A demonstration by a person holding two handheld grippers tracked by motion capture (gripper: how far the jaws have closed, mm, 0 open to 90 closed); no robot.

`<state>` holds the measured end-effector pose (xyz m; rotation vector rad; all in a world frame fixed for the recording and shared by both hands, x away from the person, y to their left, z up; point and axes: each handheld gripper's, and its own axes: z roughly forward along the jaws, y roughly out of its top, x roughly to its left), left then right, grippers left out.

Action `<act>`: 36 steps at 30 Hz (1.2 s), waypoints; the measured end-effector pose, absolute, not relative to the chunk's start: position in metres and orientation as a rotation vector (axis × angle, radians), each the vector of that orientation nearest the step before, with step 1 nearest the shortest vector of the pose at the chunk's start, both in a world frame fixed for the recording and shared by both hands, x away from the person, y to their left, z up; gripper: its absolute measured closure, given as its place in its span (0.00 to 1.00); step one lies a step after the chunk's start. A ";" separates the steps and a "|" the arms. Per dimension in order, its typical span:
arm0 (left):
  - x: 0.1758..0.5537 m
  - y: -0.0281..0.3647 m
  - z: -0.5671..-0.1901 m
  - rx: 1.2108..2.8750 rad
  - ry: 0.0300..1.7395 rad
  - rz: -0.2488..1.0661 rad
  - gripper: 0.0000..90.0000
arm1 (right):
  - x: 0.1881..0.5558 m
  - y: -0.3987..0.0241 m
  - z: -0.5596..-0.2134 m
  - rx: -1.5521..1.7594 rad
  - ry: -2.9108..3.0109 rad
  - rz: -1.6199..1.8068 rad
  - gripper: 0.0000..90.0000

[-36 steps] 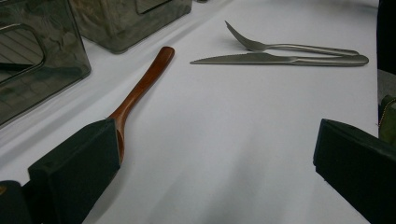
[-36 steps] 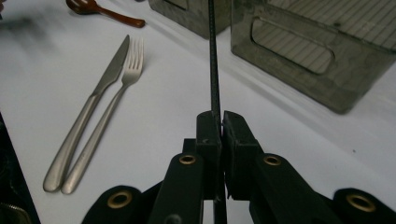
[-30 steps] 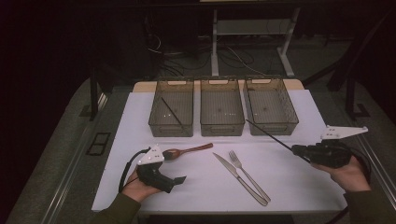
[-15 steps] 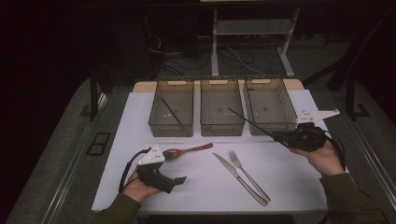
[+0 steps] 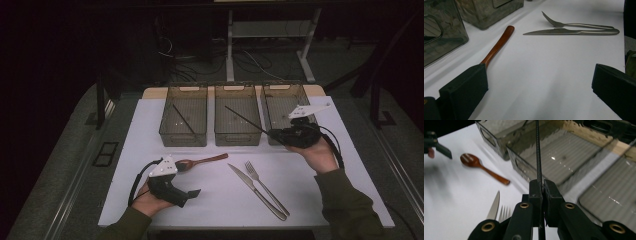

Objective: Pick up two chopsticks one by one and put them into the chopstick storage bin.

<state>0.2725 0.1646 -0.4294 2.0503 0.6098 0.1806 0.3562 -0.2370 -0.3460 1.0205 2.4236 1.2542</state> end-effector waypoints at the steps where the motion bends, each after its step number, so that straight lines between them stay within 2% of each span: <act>1: 0.273 0.165 -0.429 2.050 0.608 0.179 0.00 | 0.358 -0.233 -0.345 1.018 2.427 1.256 0.94; 21: 0.272 0.164 -0.428 2.047 0.589 0.168 0.00 | 0.417 -0.129 -0.335 1.003 2.470 1.145 0.94; 36: 0.272 0.163 -0.428 2.041 0.570 0.166 0.00 | 0.454 -0.058 -0.344 0.997 2.540 1.011 0.94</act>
